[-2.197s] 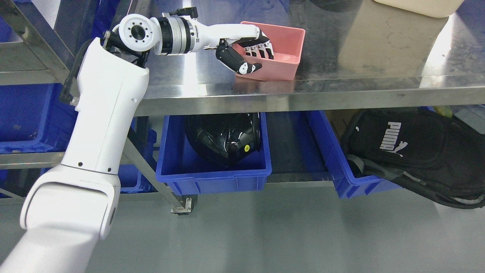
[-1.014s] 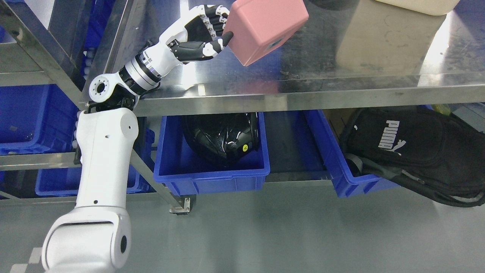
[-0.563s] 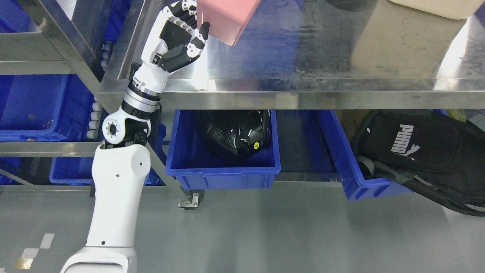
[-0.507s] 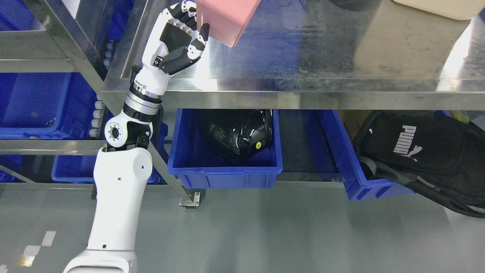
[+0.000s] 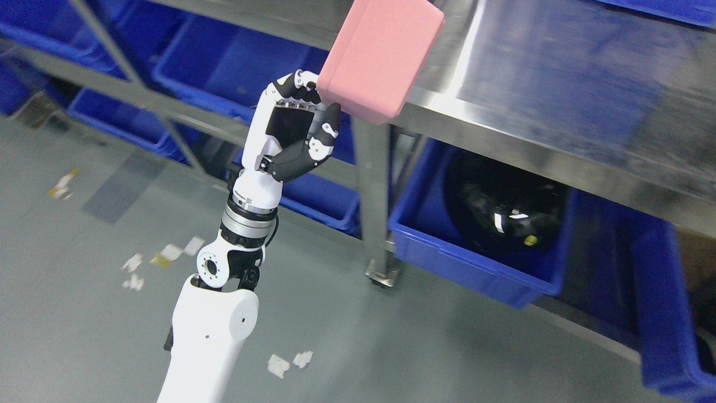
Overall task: Place storage box into left shelf container
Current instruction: 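Hold the pink box up in the left hand while turning toward the blue bin rack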
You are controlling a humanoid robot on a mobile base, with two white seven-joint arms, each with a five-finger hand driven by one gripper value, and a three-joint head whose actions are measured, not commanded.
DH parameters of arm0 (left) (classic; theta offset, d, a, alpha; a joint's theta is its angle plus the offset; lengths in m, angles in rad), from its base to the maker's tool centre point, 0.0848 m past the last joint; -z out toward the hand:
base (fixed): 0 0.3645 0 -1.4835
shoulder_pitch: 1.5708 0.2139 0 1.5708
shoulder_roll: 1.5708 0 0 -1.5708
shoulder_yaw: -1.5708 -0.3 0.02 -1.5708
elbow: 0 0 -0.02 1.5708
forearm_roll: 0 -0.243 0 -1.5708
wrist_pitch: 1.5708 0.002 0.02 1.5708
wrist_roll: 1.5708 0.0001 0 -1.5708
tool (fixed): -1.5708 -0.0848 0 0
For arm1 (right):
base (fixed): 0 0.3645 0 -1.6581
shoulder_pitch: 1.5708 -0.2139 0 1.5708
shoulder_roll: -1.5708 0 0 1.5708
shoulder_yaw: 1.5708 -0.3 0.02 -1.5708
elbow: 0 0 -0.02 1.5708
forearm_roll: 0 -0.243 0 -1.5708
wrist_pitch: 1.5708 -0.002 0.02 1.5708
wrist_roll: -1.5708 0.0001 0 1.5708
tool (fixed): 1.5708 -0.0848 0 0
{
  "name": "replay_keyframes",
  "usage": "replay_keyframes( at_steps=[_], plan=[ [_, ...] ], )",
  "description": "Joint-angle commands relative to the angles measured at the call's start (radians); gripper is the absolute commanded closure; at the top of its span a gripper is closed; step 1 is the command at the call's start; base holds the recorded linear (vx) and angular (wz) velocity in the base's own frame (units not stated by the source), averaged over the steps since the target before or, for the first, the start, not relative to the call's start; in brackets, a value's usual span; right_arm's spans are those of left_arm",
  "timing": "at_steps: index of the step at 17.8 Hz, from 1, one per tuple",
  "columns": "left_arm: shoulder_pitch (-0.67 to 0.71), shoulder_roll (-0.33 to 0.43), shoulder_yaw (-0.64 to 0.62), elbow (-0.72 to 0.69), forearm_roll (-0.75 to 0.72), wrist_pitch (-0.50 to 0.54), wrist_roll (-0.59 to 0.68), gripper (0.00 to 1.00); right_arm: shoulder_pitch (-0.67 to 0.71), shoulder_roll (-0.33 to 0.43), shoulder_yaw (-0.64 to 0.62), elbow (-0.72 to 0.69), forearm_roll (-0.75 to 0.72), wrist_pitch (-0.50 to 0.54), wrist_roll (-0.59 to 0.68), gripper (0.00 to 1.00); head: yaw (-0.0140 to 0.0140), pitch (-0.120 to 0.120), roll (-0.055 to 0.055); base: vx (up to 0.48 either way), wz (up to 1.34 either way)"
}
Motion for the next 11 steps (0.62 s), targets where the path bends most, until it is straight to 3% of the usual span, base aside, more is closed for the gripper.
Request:
replay_keyframes(
  at_steps=[1, 5, 11],
  plan=[
    [0.134, 0.017, -0.084, -0.151, 0.003, -0.027, 0.001, 0.99, 0.009, -0.017, -0.005, -0.018, 0.002, 0.0, 0.001, 0.0, 0.0, 0.0, 0.0, 0.068, 1.59],
    [0.189, 0.017, -0.076, -0.151, 0.003, -0.065, 0.001, 0.99, 0.009, -0.017, -0.005, -0.018, 0.002, 0.0, 0.001, 0.0, 0.0, 0.0, 0.0, 0.124, 1.62],
    [0.251, 0.017, -0.026, -0.153, 0.003, -0.102, 0.0, 0.99, 0.009, -0.017, -0.005, -0.018, 0.002, 0.0, 0.001, 0.0, 0.0, 0.001, 0.0, 0.292, 1.32]
  ],
)
